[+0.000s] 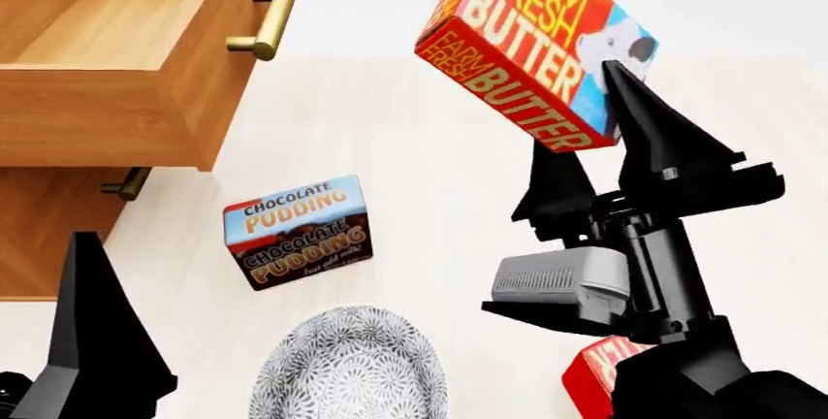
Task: Put the butter at the front in the top drawer of the cabinet and close it.
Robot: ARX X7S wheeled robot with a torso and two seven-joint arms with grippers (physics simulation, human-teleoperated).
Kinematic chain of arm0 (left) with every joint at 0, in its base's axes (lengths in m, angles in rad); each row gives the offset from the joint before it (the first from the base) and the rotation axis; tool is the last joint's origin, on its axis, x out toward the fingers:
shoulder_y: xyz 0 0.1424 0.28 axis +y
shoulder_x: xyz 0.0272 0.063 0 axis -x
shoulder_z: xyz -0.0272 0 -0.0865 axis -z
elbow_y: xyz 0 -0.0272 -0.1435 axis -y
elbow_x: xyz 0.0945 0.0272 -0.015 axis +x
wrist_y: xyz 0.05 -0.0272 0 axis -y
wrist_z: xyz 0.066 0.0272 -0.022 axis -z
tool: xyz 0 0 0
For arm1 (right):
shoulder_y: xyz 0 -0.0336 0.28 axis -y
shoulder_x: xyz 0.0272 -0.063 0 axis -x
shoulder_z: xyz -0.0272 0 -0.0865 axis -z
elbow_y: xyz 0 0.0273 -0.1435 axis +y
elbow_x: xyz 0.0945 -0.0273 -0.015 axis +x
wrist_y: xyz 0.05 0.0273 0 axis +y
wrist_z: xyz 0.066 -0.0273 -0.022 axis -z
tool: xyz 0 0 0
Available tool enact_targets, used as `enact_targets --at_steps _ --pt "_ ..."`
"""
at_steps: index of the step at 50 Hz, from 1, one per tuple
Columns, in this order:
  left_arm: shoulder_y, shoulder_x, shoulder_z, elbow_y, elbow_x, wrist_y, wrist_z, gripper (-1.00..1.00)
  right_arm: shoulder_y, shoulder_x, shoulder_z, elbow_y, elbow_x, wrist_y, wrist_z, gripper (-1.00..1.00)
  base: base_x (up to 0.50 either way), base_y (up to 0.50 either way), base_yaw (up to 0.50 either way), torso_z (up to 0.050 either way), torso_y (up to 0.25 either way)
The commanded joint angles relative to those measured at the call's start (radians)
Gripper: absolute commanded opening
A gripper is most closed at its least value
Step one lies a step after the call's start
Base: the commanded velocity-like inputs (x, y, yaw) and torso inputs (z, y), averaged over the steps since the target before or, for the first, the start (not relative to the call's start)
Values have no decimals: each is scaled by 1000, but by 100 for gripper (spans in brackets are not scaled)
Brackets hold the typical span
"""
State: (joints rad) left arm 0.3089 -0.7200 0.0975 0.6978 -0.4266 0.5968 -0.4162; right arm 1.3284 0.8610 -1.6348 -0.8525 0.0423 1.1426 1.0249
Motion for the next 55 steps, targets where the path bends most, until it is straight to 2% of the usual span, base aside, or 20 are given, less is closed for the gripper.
enact_targets --at_steps 1,14,28,44,51,55 --pt "10 1 -4 0 -1 10 5 100 56 2 -76 11 -140 -18 2 -100 0 0 0 10 10" --pt "12 7 -1 -8 -2 16 9 100 80 -8 -194 41 -249 -41 16 -100 0 0 0 0 1" --pt "14 7 -1 -2 3 9 9 100 123 -36 -341 73 -416 23 41 -100 0 0 0 1 1" --pt "17 -3 0 3 -7 0 13 100 125 -34 -367 98 -474 23 68 -100 0 0 0 0 1" --pt "10 -50 14 15 -66 -52 16 100 117 -35 -352 112 -471 8 78 -100 0 0 0 1 1" --pt "-15 -109 42 25 -185 -99 33 100 112 -38 -340 114 -465 0 79 -100 0 0 0 0 0"
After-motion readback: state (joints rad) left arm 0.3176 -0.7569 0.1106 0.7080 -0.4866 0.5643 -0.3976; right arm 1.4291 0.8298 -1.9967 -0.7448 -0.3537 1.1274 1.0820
